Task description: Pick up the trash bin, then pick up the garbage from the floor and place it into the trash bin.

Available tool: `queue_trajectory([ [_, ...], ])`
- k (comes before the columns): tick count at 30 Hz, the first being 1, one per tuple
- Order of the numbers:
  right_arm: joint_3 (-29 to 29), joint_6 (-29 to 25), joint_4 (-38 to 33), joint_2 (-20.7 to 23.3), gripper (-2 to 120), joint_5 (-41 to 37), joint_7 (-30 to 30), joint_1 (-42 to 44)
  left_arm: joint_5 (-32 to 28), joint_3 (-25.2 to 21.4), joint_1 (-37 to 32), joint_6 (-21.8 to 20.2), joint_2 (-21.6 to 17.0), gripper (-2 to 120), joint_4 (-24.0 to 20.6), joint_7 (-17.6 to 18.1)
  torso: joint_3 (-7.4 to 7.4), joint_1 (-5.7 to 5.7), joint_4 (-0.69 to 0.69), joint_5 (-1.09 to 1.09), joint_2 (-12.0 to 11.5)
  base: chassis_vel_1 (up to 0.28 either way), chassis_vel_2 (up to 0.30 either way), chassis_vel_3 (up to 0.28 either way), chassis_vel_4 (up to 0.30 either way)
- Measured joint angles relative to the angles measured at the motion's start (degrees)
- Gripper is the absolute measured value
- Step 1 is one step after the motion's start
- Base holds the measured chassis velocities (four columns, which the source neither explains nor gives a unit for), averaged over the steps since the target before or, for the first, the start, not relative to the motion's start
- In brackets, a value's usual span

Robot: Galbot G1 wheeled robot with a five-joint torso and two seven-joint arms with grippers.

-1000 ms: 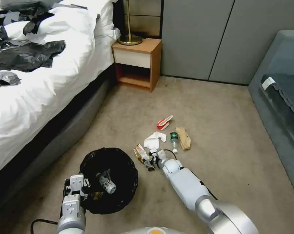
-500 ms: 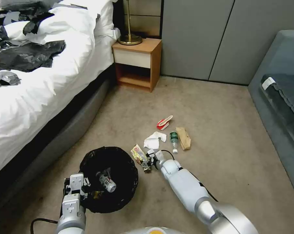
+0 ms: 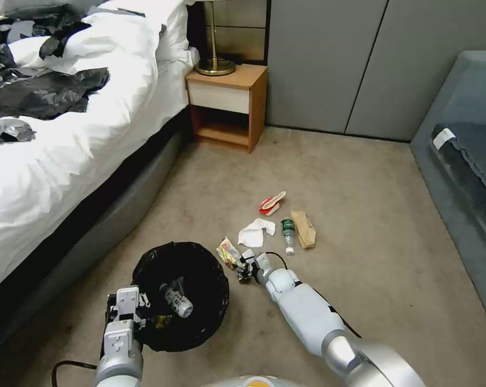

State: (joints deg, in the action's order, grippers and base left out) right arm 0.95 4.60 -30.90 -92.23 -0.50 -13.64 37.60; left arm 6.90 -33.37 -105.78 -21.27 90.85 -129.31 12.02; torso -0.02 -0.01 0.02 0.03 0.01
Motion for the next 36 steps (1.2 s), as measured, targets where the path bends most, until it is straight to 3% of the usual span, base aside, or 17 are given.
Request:
queue_trajectory([
  [11,0.49,-0.33,0.51,0.08,0,0.02,0.16,0.01,-0.12,0.02,0.17,0.08,-0.04,1,0.31,0.02,0.01,0.0,-0.02,-0.04,0.0,0.0,0.0,0.0,0.0],
  [24,-0.82,-0.5,-4.07,0.26,0,-1.56,1.53,1.88,-1.08,-0.55,0.52,-0.06,-0.94,1,0.29,0.0,0.04,0.01,-0.05,-0.08,-0.02,0.0,0.0,0.0,0.0],
  [32,-3.48,1.14,-27.38,0.37,0,-8.39,3.41,10.17,-3.91,-1.77,1.99,-1.12,-2.33,1,0.6,-0.02,0.03,0.01,-0.01,-0.03,-0.02,0.0,0.0,0.0,0.0],
  [34,-3.43,1.14,-33.88,2.52,0,-10.42,3.68,12.27,-4.38,-1.78,2.55,-1.34,-2.57,1,0.85,-0.02,0.03,0.01,0.01,0.0,-0.02,0.0,0.0,0.0,0.0],
  [35,-3.43,1.14,-33.88,2.52,0,-10.42,3.68,12.27,-4.38,-1.78,2.55,-1.34,-2.57,1,0.85,-0.02,0.03,0.01,0.01,0.0,-0.02,0.0,0.0,0.0,0.0],
  [36,-3.18,1.09,-38.68,4.46,0,-12.04,3.72,13.54,-4.45,-1.7,2.85,-1.44,-2.63,1,1.04,-0.02,0.03,0.02,-0.04,-0.09,-0.02,0.0,0.0,0.0,0.0],
])
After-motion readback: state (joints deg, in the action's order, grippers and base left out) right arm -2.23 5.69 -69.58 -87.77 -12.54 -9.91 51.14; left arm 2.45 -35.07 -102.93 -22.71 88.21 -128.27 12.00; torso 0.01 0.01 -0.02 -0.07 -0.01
